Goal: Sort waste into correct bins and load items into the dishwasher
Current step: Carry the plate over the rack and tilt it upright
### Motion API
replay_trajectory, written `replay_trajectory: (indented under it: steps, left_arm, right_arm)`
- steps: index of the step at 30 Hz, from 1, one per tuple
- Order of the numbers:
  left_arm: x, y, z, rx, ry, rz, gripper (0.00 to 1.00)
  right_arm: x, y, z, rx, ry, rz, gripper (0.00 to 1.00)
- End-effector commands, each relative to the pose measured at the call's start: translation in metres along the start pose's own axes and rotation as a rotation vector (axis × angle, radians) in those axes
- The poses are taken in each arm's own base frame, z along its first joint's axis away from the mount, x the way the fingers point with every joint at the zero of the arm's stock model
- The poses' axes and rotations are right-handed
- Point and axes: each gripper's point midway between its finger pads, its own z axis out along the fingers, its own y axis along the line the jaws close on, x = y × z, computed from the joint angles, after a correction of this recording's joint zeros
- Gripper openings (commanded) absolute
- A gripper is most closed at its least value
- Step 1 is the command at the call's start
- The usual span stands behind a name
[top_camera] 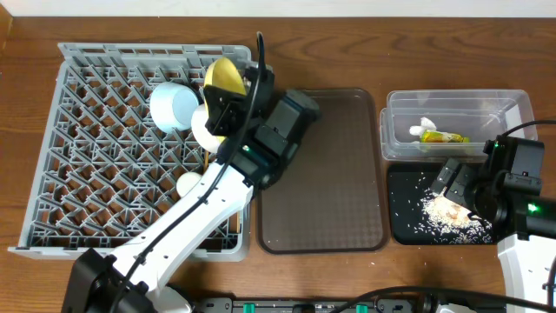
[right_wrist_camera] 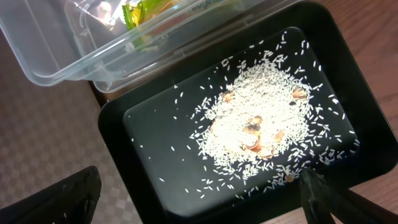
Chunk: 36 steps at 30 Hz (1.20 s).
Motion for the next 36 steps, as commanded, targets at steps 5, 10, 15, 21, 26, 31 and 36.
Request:
replay_trajectory:
  steps: [5, 10, 15, 21, 26, 31, 36]
  left_arm:
    - [-0.009, -0.001, 0.011, 0.048, -0.008, 0.012, 0.07]
    - [-0.012, 0.004, 0.022, 0.044, -0.006, 0.002, 0.08]
    - [-0.016, 0.002, 0.033, 0.083, -0.016, -0.004, 0.08]
    - [-0.021, 0.002, 0.045, 0.115, -0.031, -0.048, 0.07]
    - [-0.025, -0.005, 0.049, 0.168, -0.05, -0.06, 0.08]
    - [-0.03, -0.014, 0.053, 0.172, -0.064, -0.064, 0.07]
    - [-0.031, -0.027, 0.059, 0.166, -0.069, -0.008, 0.08]
  right_arm:
    - [-0.003, -0.001, -0.003, 0.003, -0.013, 0.012, 0.99]
    - [-0.003, -0.001, -0.003, 0.003, -0.013, 0.011, 0.99]
    - [-0.003, -0.001, -0.003, 0.003, -0.013, 0.011, 0.99]
    - [-0.003, -0.001, -0.003, 0.003, -0.013, 0.012, 0.99]
    - [-0.003, -0.001, -0.003, 0.003, -0.013, 0.011, 0.99]
    - [-0.003, -0.001, -0.003, 0.003, -0.013, 0.011, 0.99]
    - [-0.003, -0.001, -0.003, 0.003, -0.013, 0.011, 0.99]
